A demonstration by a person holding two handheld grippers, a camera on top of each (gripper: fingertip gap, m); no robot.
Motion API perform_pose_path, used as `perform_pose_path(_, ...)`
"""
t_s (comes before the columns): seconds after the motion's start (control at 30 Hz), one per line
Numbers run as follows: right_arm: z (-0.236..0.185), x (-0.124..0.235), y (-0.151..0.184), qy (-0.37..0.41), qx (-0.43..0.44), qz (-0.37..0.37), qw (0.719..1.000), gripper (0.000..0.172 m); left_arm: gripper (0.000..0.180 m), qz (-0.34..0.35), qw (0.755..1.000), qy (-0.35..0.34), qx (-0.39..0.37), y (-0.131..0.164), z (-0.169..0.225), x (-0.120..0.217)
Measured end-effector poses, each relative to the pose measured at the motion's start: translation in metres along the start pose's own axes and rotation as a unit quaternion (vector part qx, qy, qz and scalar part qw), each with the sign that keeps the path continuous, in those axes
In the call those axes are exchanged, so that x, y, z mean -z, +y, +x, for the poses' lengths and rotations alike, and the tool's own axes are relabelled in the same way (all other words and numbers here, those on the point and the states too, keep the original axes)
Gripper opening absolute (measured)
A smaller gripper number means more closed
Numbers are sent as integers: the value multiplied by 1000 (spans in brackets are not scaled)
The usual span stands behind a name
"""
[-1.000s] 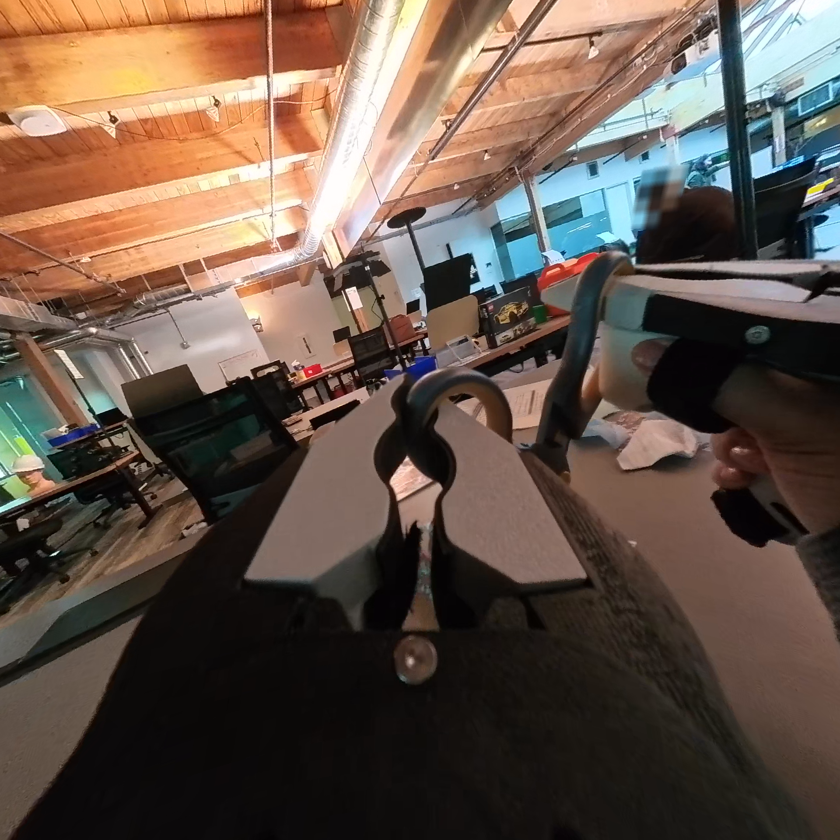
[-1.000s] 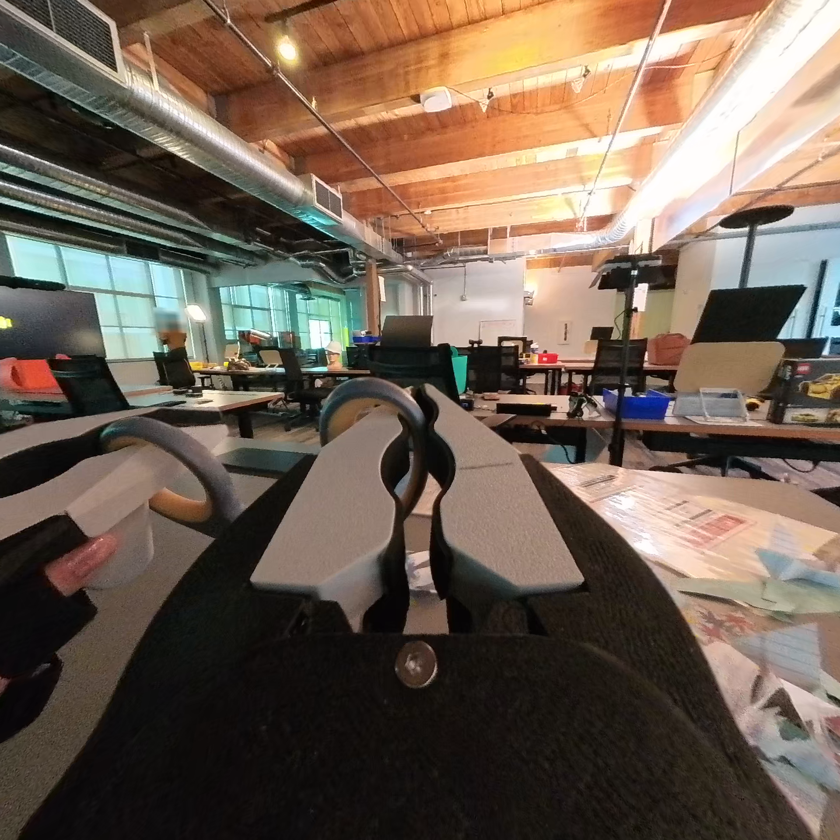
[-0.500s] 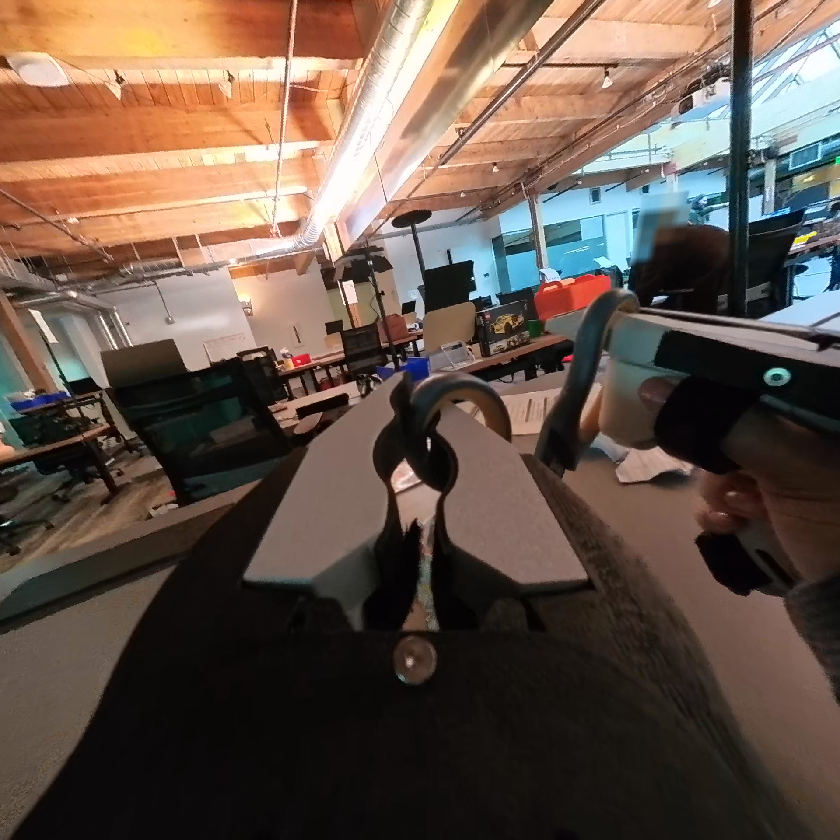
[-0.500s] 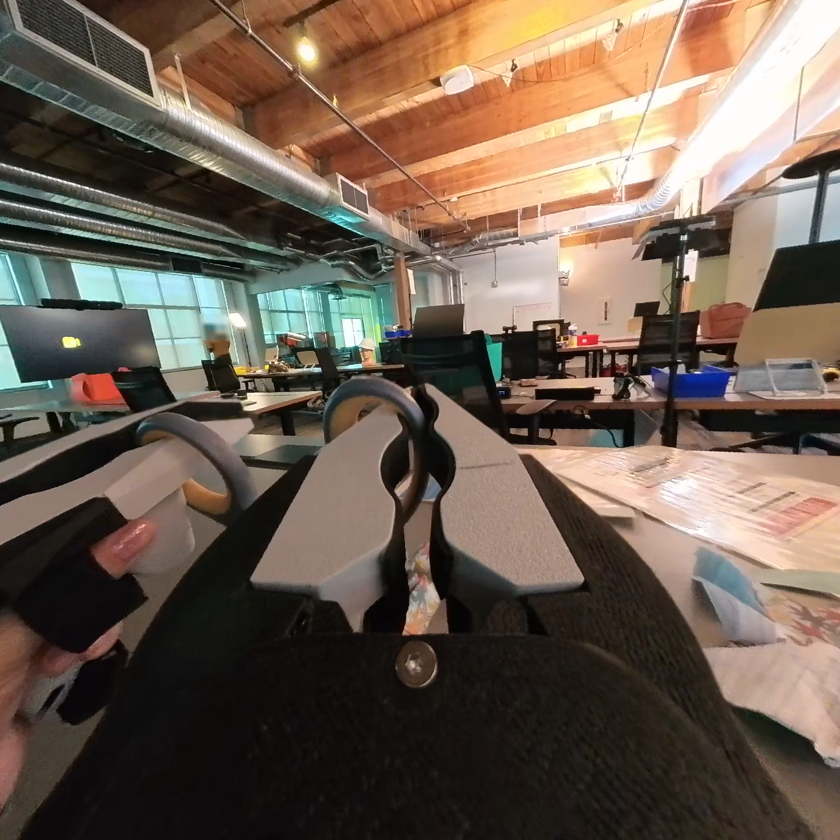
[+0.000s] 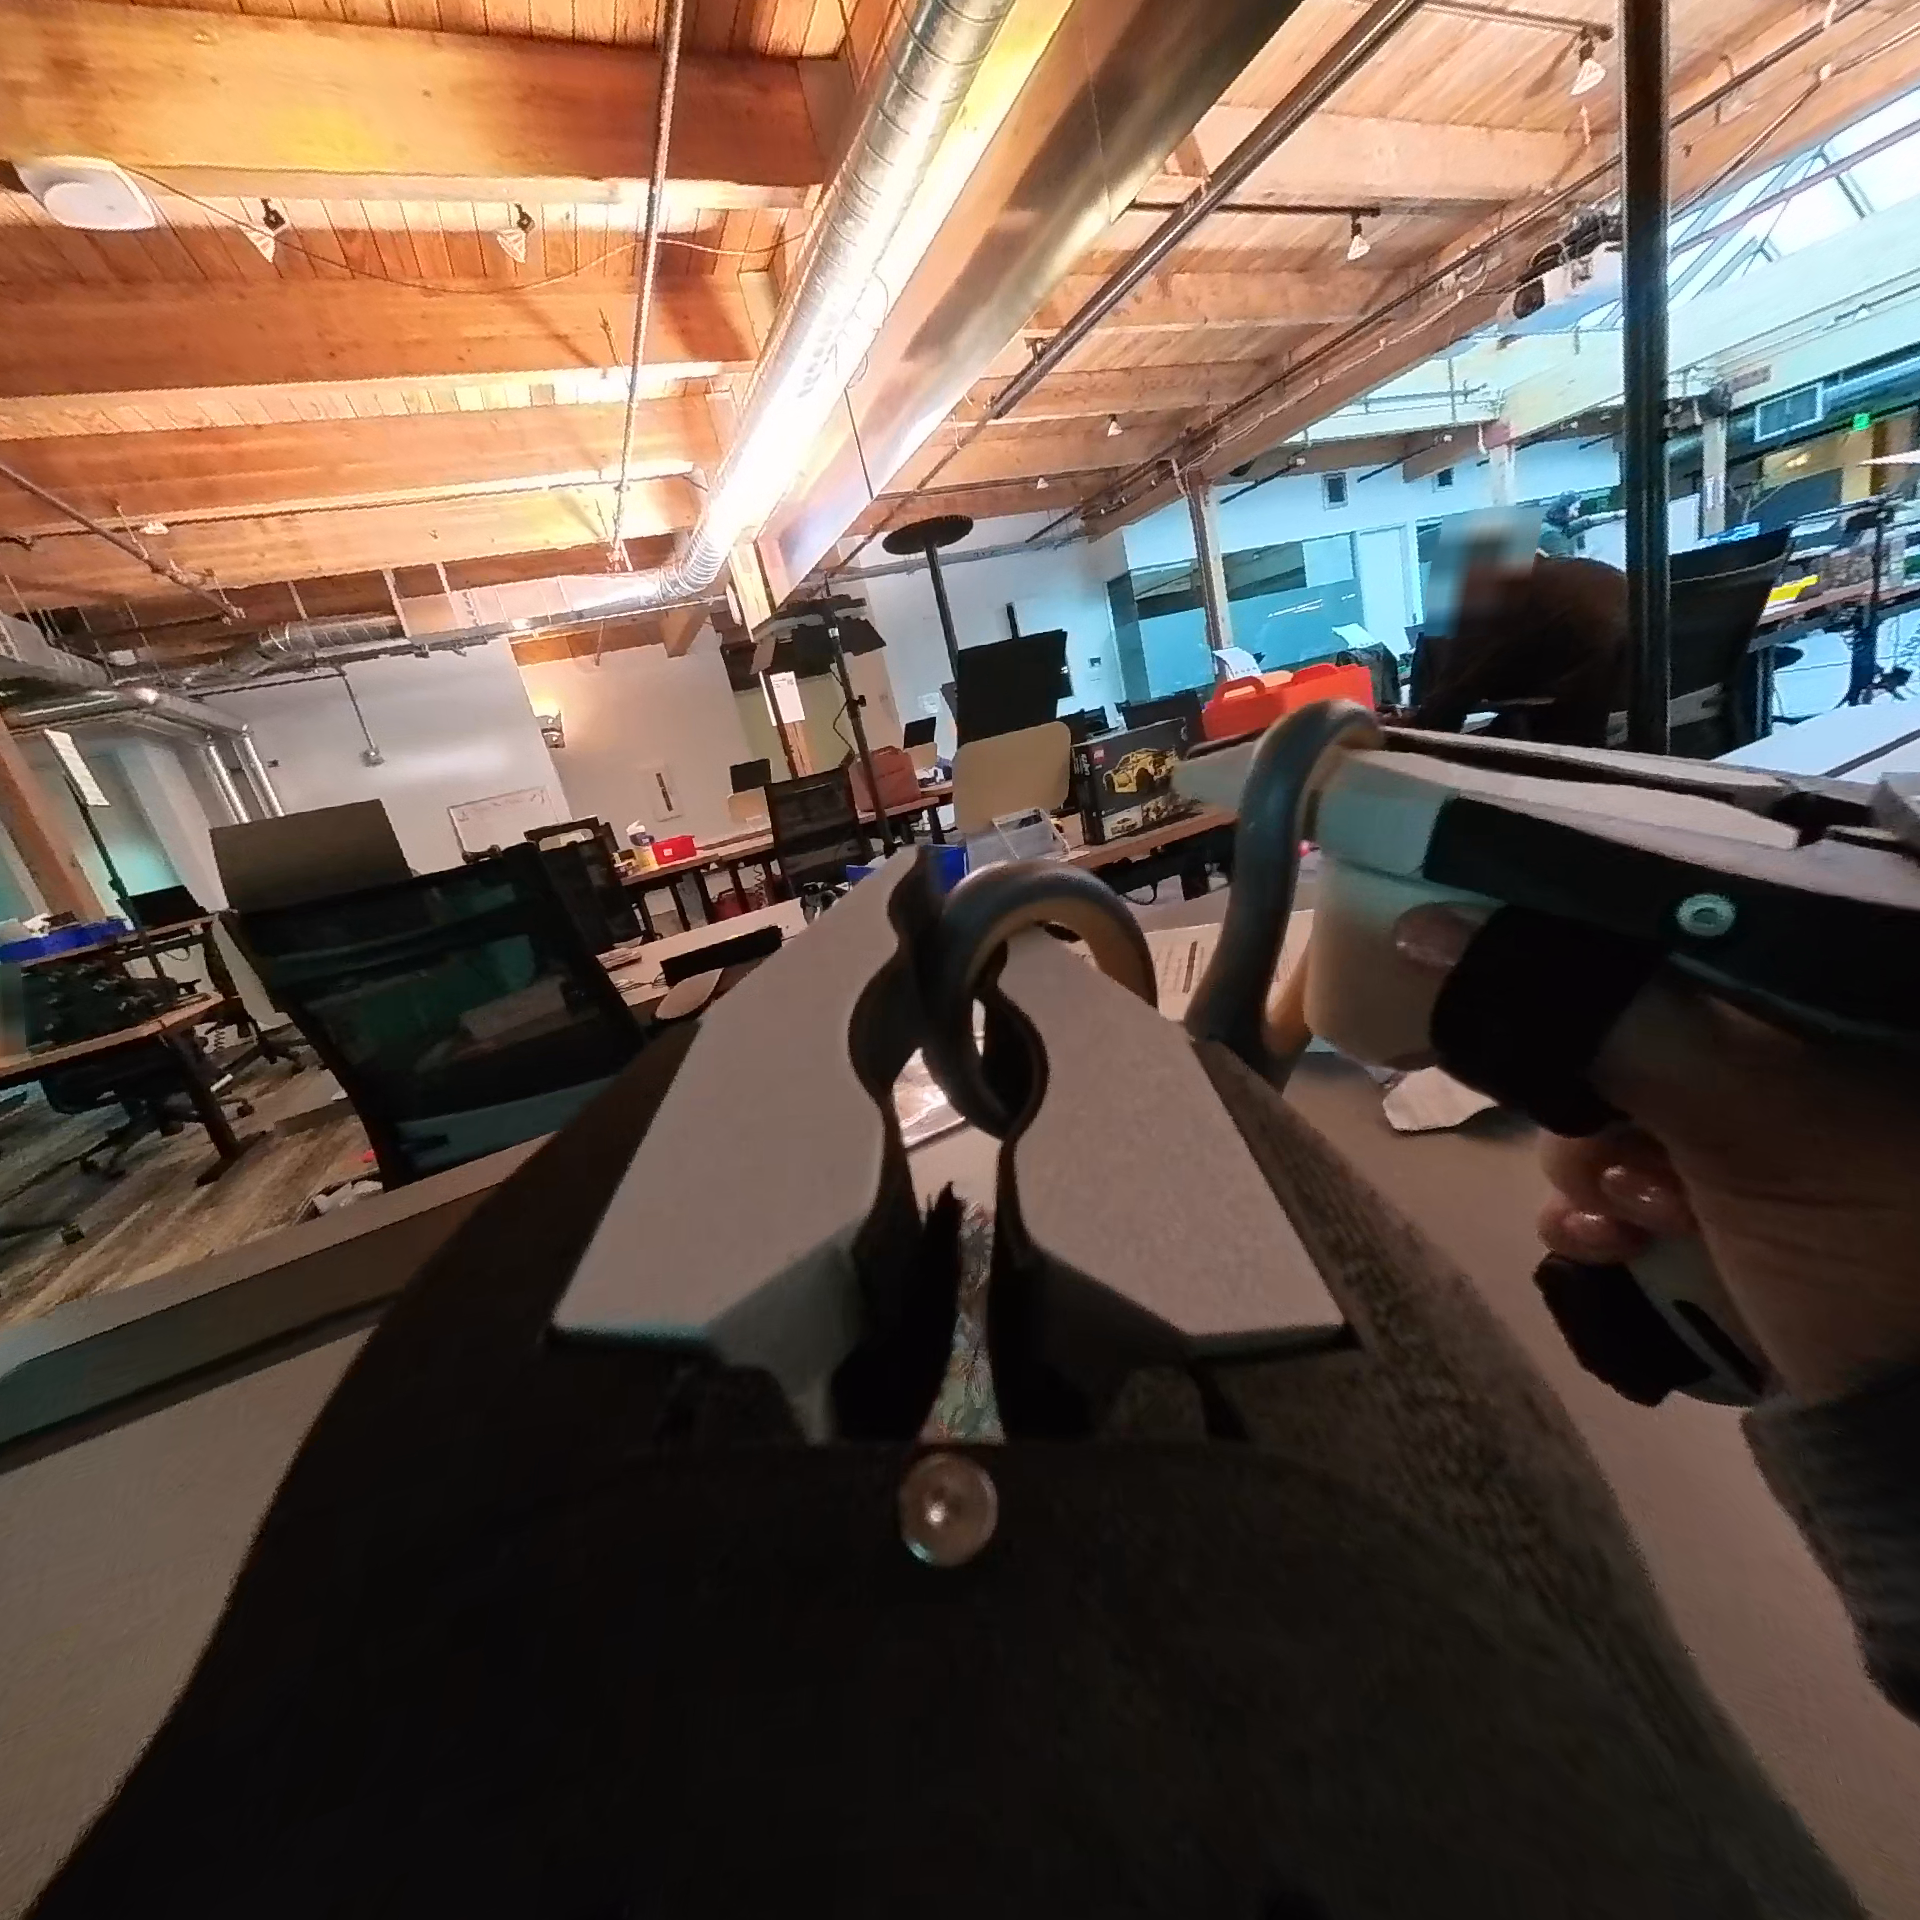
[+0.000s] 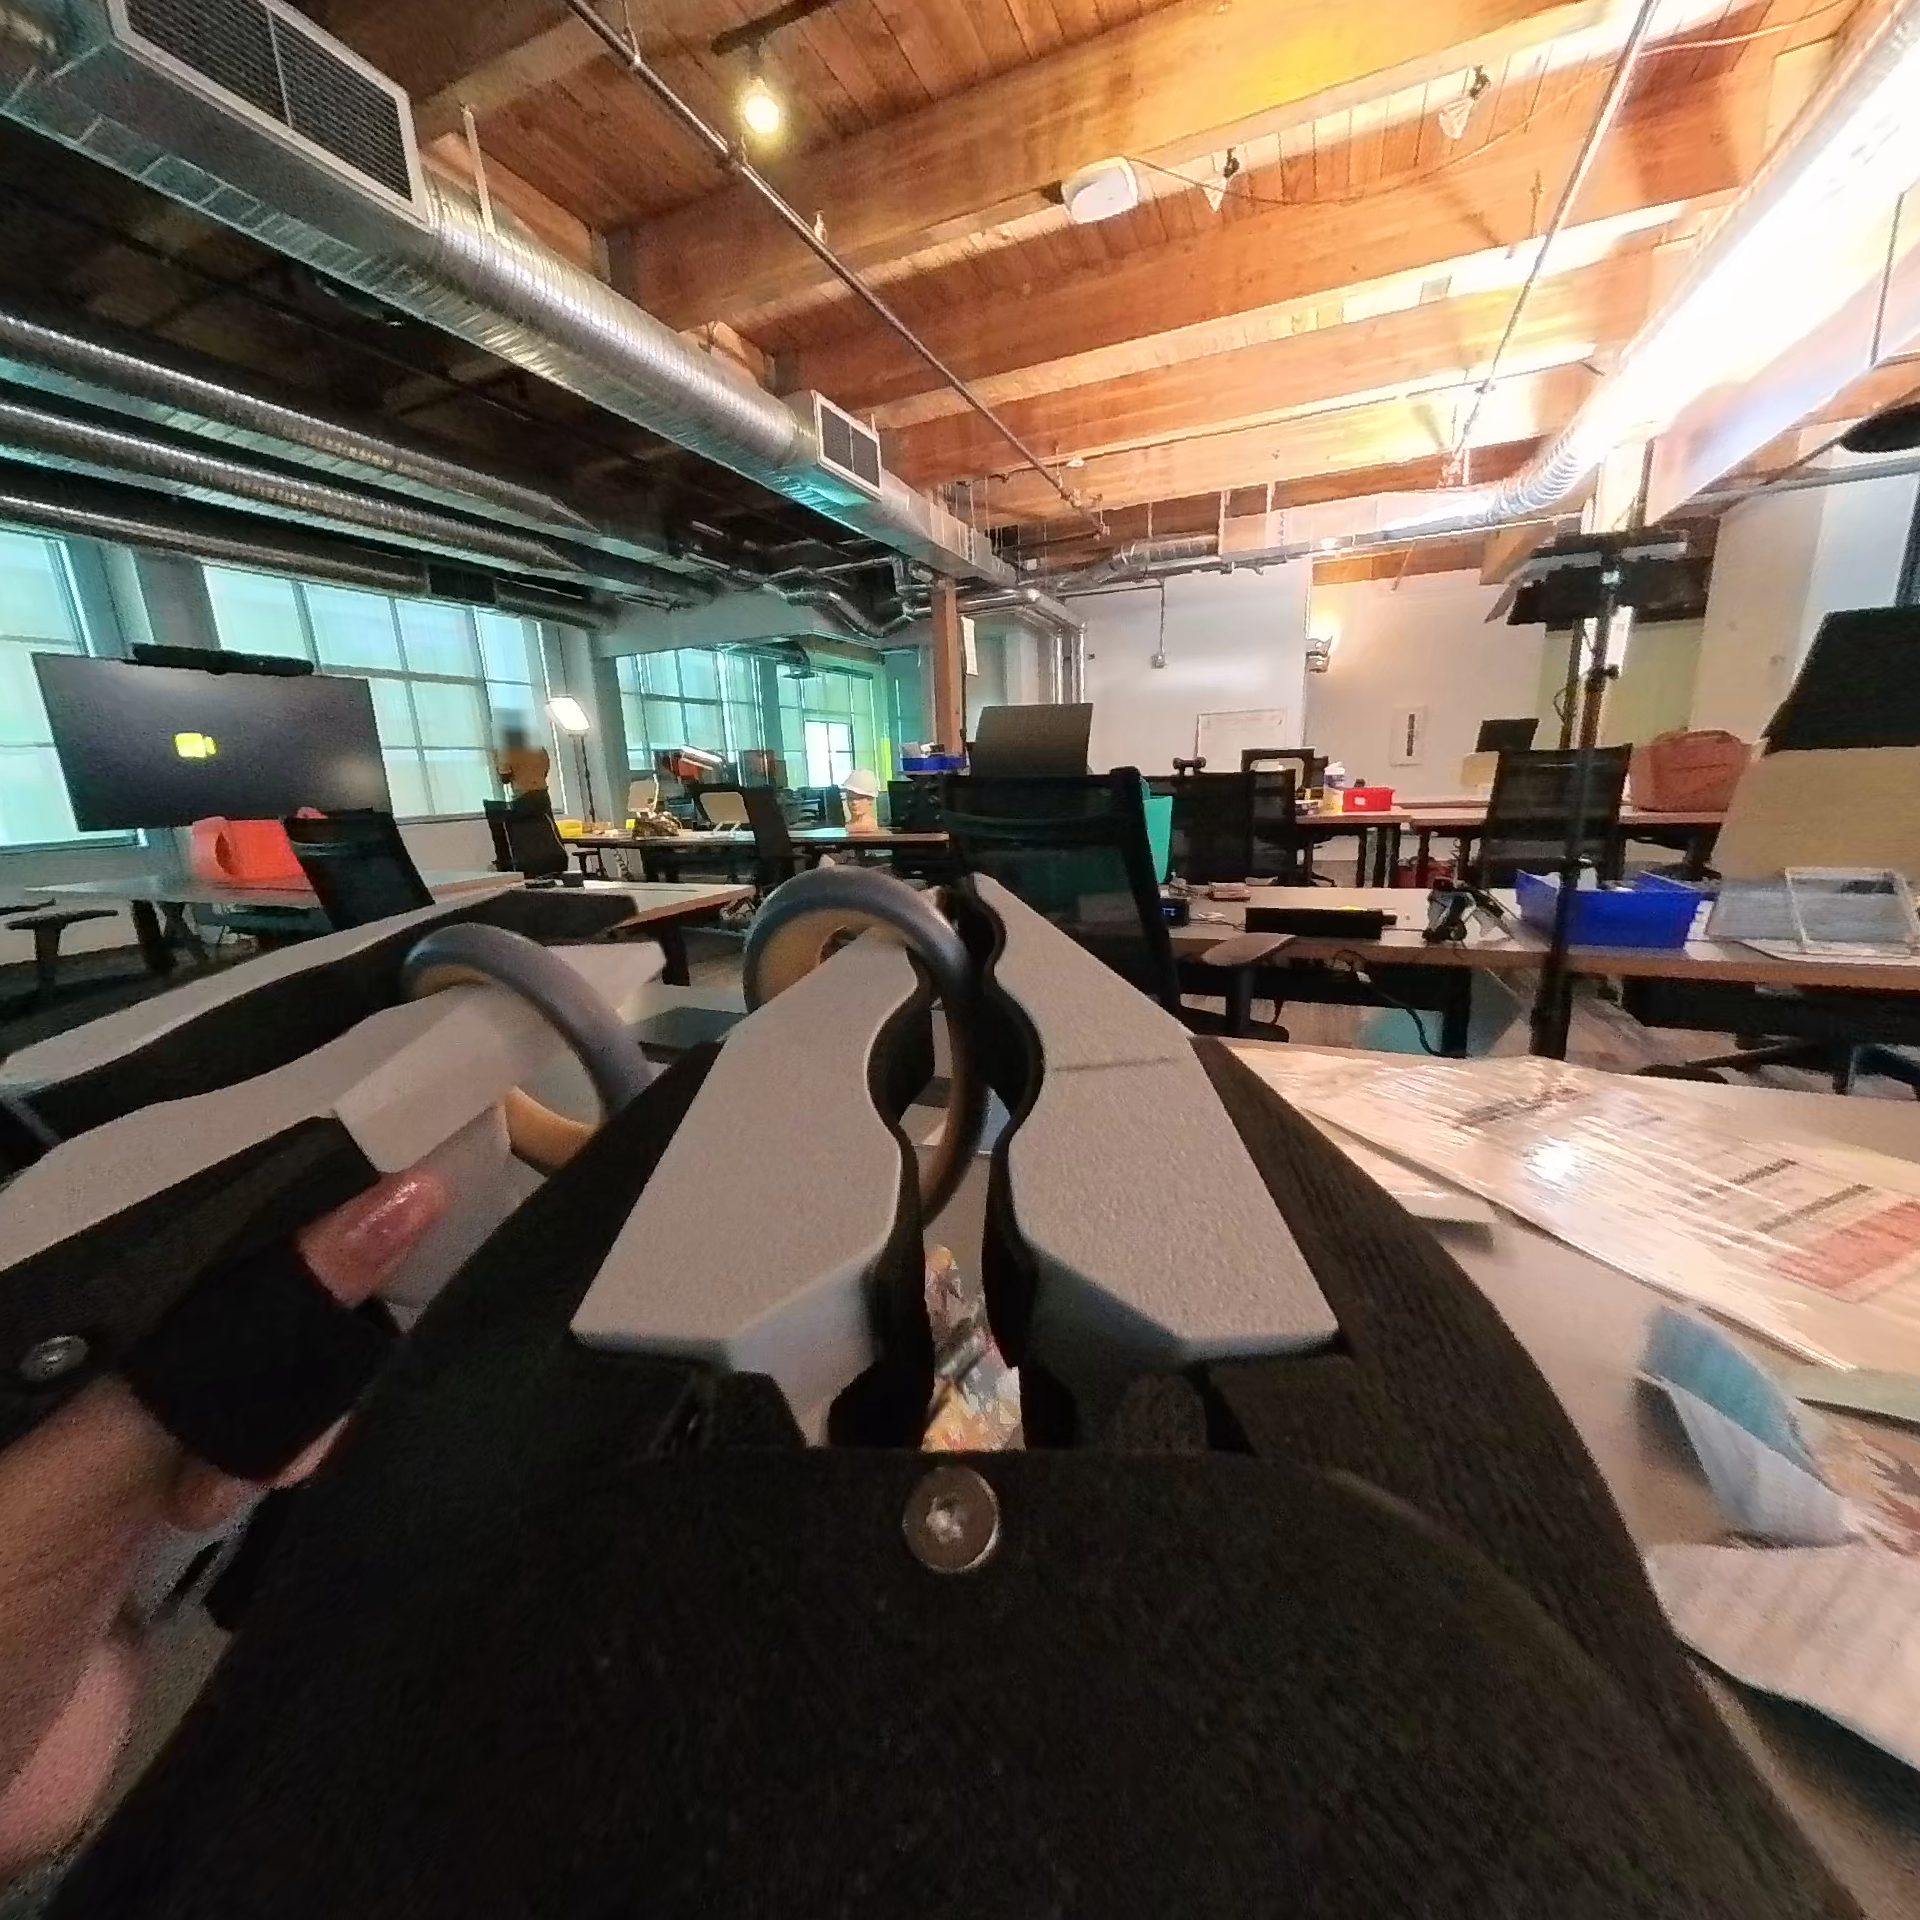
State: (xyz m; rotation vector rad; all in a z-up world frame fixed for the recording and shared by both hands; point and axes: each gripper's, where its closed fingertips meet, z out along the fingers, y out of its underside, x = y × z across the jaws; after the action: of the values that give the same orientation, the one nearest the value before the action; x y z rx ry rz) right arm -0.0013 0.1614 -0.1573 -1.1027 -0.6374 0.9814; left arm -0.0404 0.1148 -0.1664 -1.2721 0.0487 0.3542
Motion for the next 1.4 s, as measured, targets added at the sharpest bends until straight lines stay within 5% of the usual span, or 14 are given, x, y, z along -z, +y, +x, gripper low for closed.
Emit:
perform_pose_path(0.87,-15,0,-6,25,-34,6,999,0,0,31,999,-6,33,-22,14,3)
perform_pose_path(1.4,-20,2,-11,28,17,3,999,0,0,28,999,-3,27,-23,12,6)
